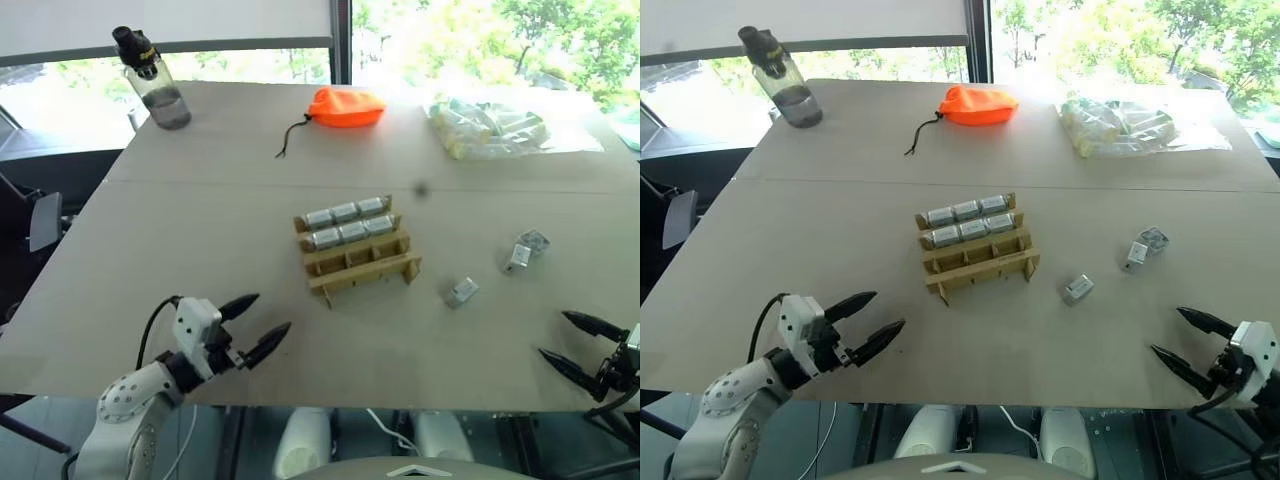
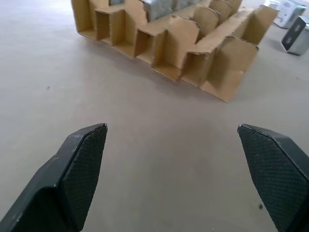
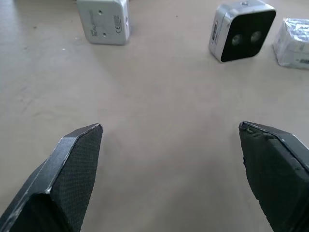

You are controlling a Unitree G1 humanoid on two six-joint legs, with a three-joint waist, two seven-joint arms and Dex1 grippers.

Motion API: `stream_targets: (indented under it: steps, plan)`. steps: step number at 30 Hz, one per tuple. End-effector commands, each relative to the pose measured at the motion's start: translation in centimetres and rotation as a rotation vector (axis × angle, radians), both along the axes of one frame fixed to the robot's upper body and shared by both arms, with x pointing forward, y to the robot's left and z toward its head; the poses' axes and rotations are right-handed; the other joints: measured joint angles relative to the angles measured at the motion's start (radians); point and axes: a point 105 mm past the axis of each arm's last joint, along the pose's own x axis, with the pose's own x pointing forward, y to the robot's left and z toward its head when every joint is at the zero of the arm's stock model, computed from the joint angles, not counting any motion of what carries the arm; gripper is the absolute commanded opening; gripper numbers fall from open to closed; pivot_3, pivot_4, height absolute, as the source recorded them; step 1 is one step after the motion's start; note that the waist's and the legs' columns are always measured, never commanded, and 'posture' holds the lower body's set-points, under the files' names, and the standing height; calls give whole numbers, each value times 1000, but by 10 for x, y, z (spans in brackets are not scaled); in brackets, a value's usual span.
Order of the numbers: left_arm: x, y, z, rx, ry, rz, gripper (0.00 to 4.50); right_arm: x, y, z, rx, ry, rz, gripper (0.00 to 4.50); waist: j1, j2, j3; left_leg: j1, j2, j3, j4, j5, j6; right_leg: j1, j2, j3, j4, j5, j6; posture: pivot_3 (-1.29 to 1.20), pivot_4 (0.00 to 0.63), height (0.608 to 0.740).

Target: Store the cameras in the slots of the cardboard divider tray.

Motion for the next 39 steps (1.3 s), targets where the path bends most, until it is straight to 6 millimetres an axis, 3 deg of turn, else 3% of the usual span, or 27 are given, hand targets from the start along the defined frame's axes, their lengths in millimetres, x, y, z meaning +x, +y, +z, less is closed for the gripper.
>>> stream_targets:
  steps: [1,4,9,12,18,23,27,34,39]
  plan:
    - [-10,-3,8,47,-18,-103,4489,-2,7,22,-30,-23,72,4500,0,1,0,0,0,0,0,0,0,0,0,0,0,0,0,0,150,726]
    - [-12,-1,16,31,-15,-145,4489,-2,13,31,-61,-12,122,4500,1,0,0,0,0,0,0,0,0,0,0,0,-1,-3,1,0,150,726]
    - [-10,-16,48,-69,-39,-288,4489,8,33,45,-194,8,258,4500,2,1,0,0,0,-1,0,0,0,0,-1,-1,-1,-3,1,0,150,726]
    - [-15,-20,63,-101,-37,-391,4489,17,53,53,-298,37,339,4500,-1,1,0,0,0,-1,0,0,0,0,0,0,-1,-2,3,0,150,726]
    - [-13,-23,72,-73,-43,-441,4489,38,93,86,-367,-42,463,4500,0,1,1,-1,1,1,0,2,-3,-2,3,1,-2,0,1,0,150,726]
    - [-17,-30,80,-56,-58,-504,4489,50,109,88,-539,-42,615,4500,2,-2,3,-3,0,0,0,2,-4,-2,1,0,-3,0,0,0,150,726]
    - [-16,-30,77,58,-96,-548,4489,66,114,87,-691,-54,713,4500,-1,-2,3,-3,0,0,0,3,-5,-3,2,1,-3,0,0,0,150,726]
    - [-13,-33,81,105,-155,-561,4489,83,133,90,-794,-93,811,4500,-1,-1,4,-3,0,1,0,3,-5,-3,2,1,-3,0,0,0,150,726]
    - [-15,-47,85,85,-185,-562,4489,88,140,84,-902,-92,892,4500,-1,-1,4,-4,0,2,0,3,-5,-3,2,1,-3,0,1,0,150,726]
